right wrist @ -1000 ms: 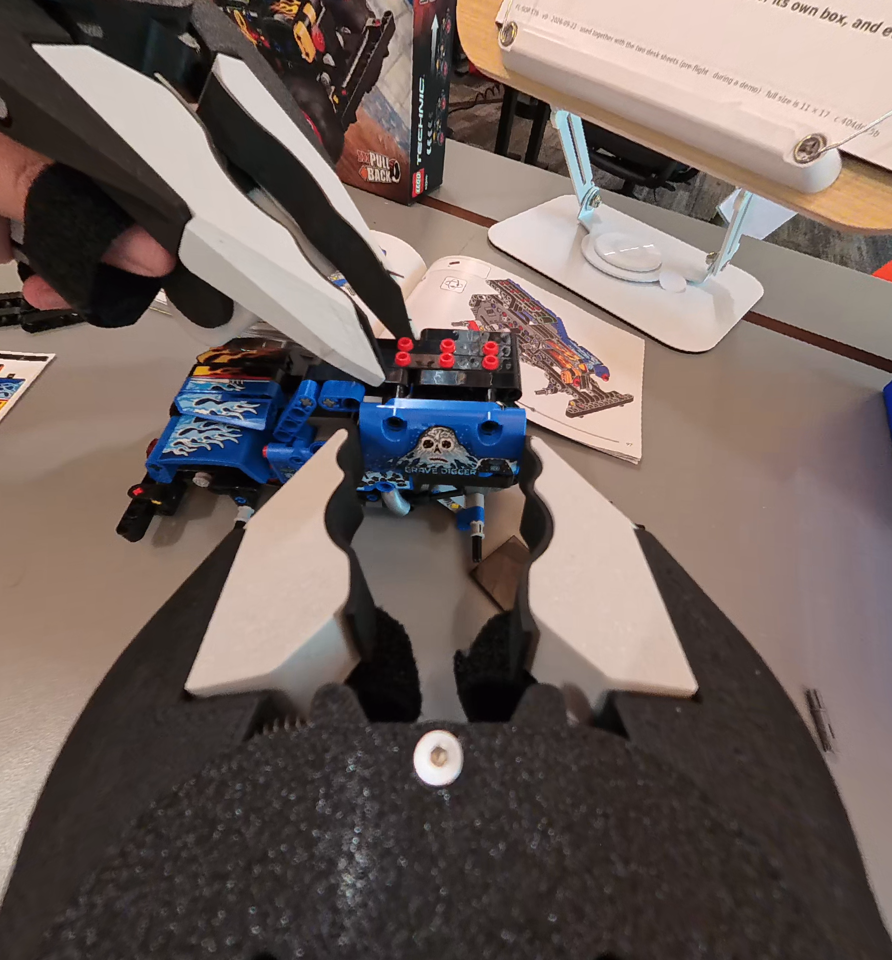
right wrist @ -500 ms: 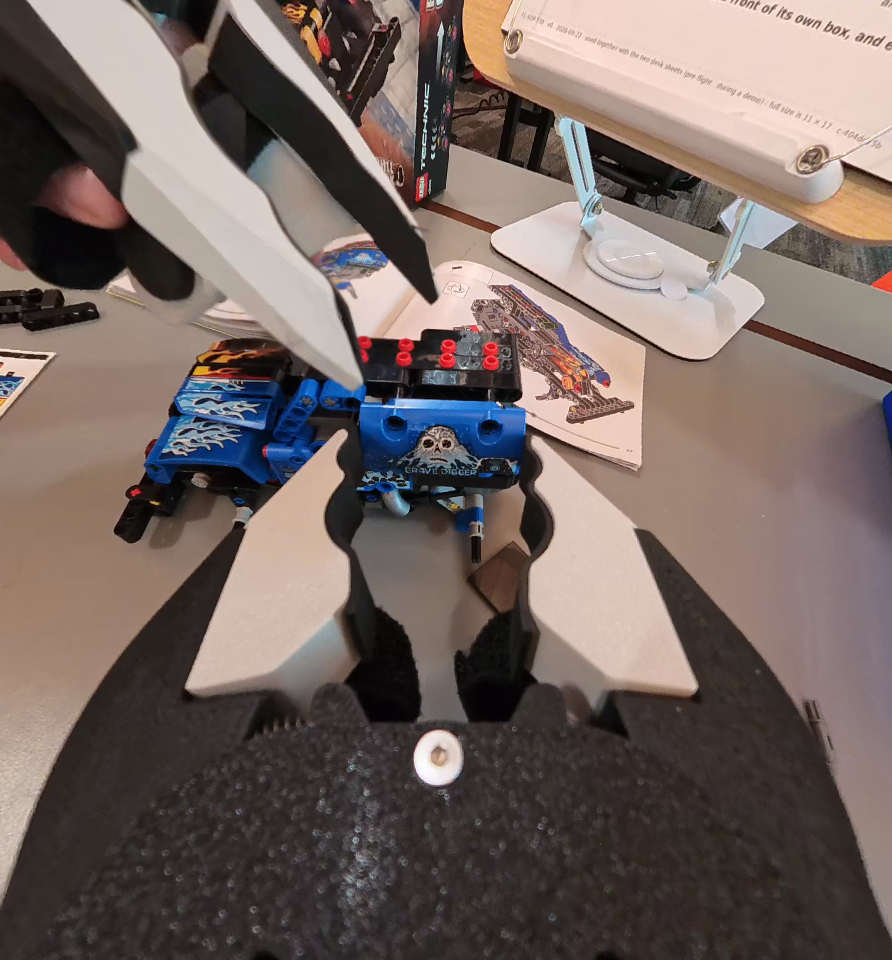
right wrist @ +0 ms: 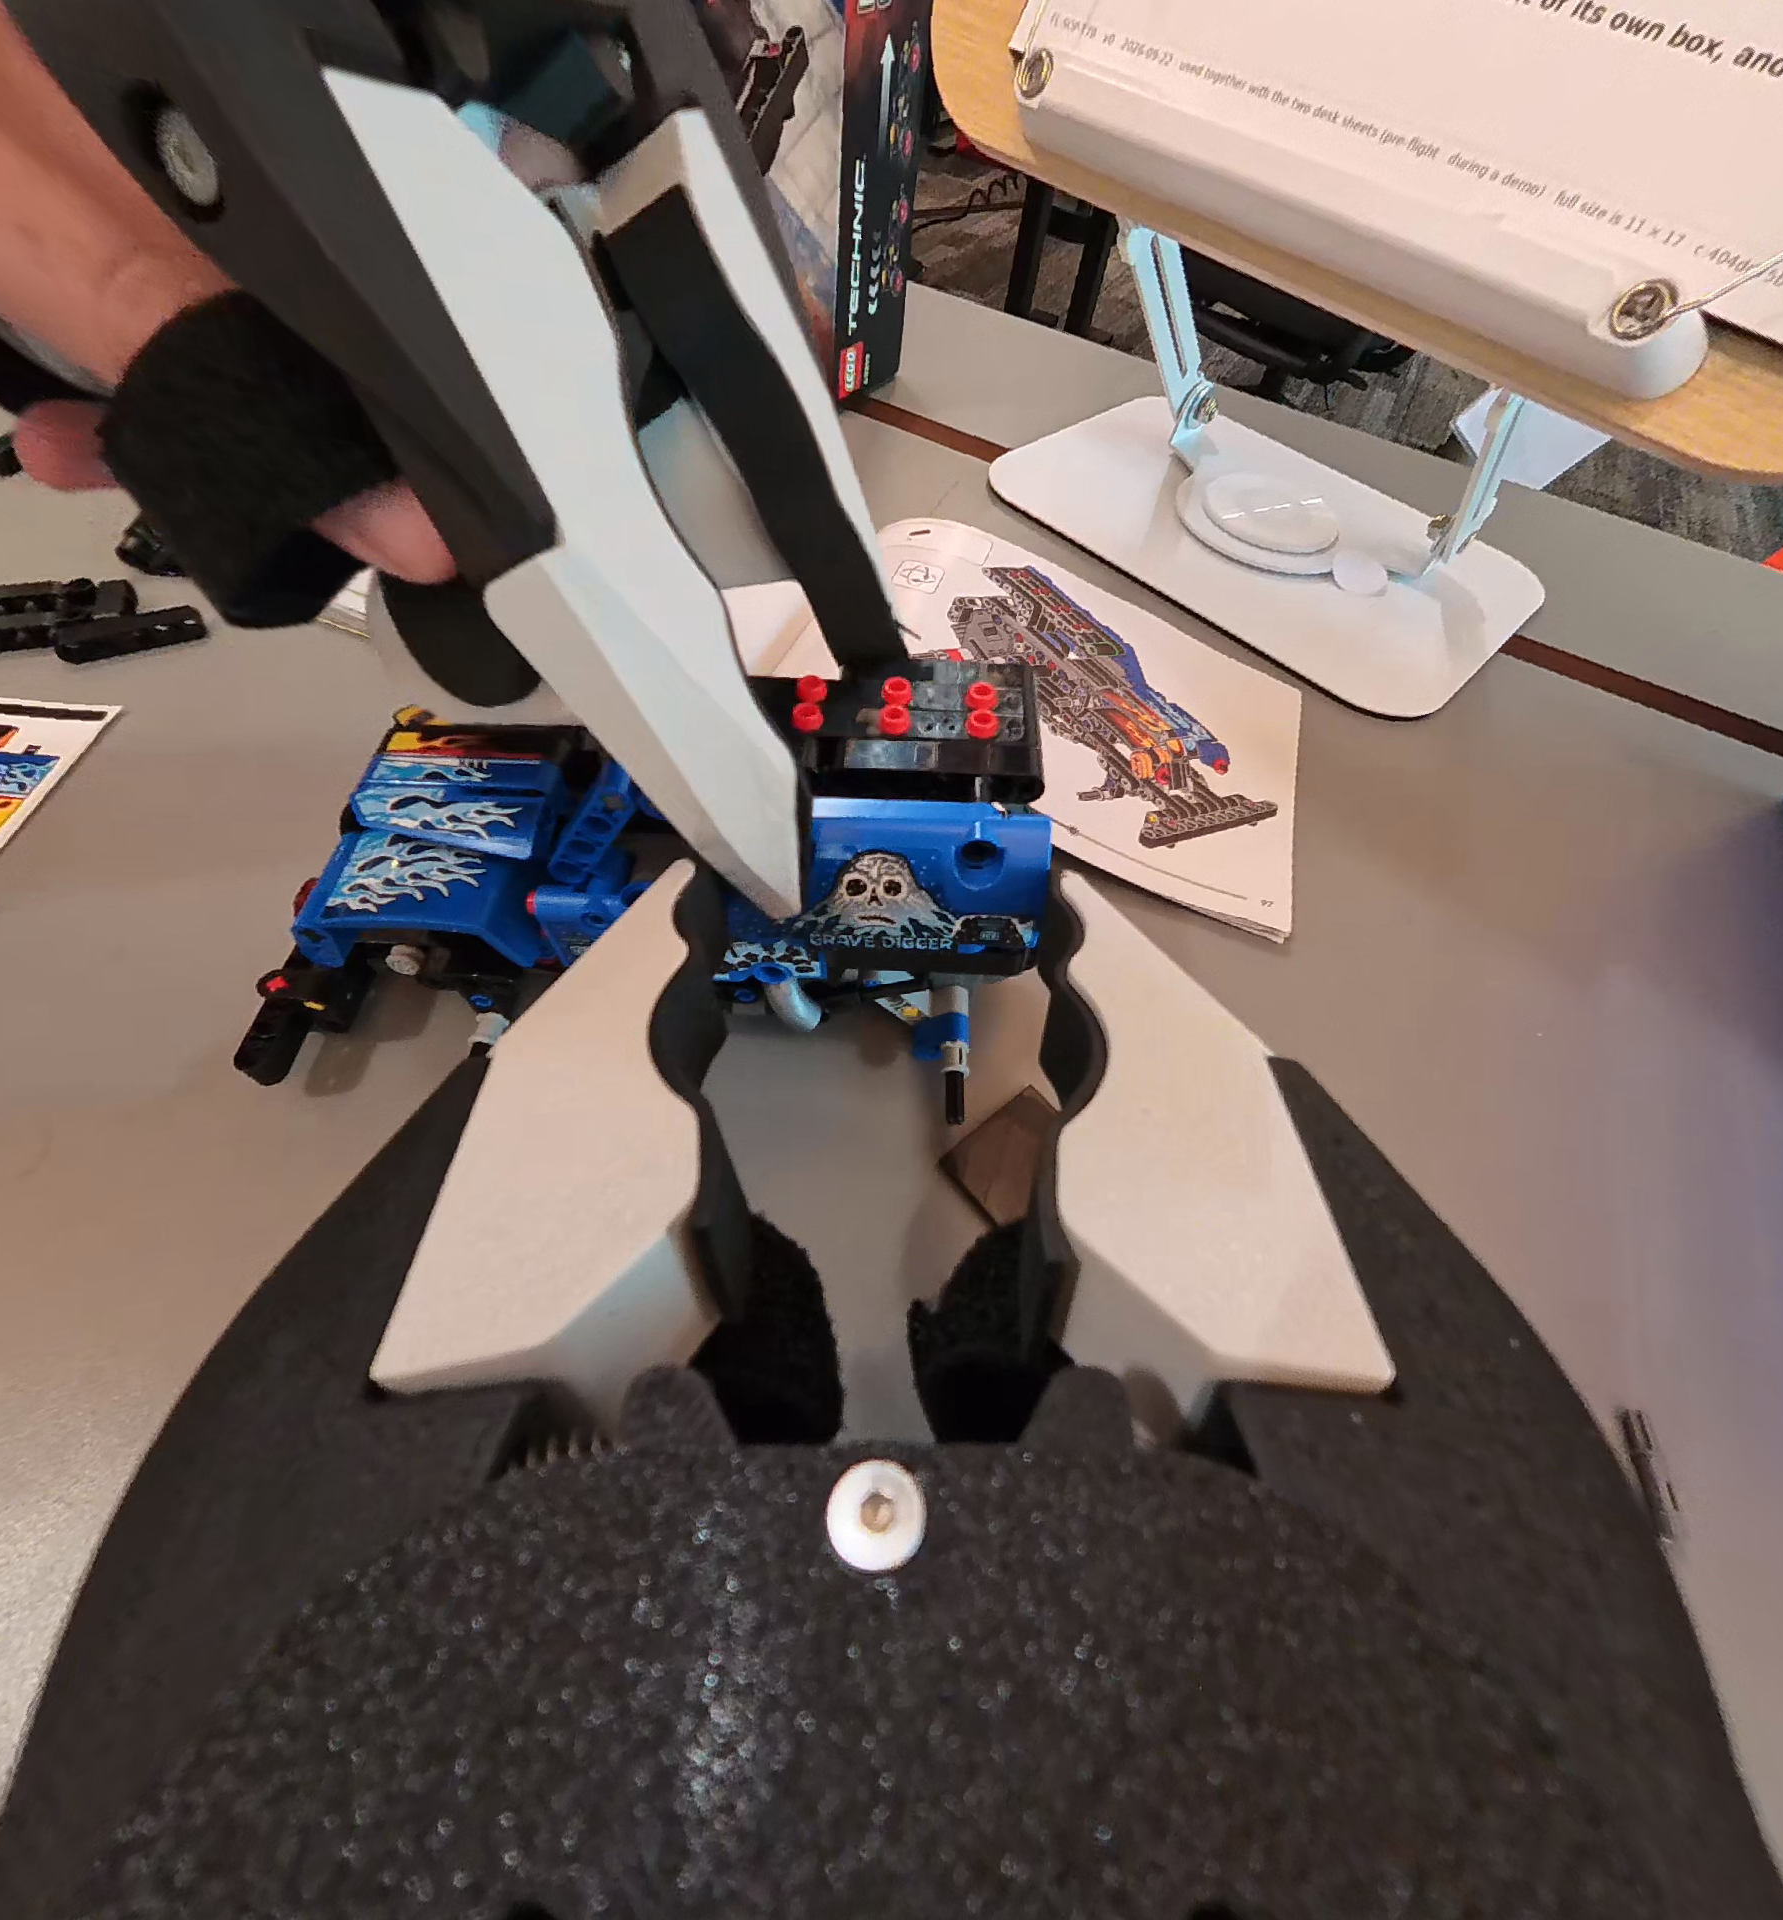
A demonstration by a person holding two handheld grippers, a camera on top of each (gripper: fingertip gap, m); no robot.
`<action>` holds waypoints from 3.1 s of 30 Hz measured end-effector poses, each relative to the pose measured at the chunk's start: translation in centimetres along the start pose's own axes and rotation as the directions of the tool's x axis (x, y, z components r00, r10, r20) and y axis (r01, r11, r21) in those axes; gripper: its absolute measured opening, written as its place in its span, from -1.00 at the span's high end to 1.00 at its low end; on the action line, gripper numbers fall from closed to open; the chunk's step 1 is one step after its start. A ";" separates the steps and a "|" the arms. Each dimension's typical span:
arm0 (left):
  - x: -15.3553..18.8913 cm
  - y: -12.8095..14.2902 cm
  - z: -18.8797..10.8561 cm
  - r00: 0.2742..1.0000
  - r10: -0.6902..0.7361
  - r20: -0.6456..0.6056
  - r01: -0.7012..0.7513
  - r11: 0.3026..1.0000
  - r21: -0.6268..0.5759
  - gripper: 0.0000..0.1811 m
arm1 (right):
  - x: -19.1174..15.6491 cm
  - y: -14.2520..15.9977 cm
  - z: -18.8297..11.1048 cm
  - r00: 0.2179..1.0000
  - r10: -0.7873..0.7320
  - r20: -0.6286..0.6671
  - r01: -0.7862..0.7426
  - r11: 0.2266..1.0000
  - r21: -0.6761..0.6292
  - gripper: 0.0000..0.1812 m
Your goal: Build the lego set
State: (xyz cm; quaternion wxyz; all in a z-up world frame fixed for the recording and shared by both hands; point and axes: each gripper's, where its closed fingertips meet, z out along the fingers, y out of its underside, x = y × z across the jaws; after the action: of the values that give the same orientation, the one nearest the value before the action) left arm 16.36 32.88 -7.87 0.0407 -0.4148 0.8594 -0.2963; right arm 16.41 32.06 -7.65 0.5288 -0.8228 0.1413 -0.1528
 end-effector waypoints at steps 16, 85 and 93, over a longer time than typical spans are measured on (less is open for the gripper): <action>0.8 0.7 -0.3 0.997 0.057 -0.051 -0.059 0.998 -0.030 0.41 | -1.0 -1.2 -2.8 0.948 -0.052 0.315 0.016 0.993 0.114 0.33; 4.6 3.2 -1.7 0.982 0.167 -0.085 -0.128 0.930 0.345 0.53 | -5.3 -0.5 -1.7 0.513 0.025 0.858 0.050 0.997 -0.058 0.45; 4.5 3.0 -1.7 0.984 0.157 -0.086 -0.118 0.929 0.352 0.53 | -4.5 -0.3 -1.9 0.540 -0.191 0.820 0.146 0.980 0.133 0.33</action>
State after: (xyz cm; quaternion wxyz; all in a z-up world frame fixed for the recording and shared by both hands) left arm 10.78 31.79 -7.34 0.0852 -0.3227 0.8218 -0.4618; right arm 11.58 32.35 -7.06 0.5354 -0.7944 -0.2074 0.1984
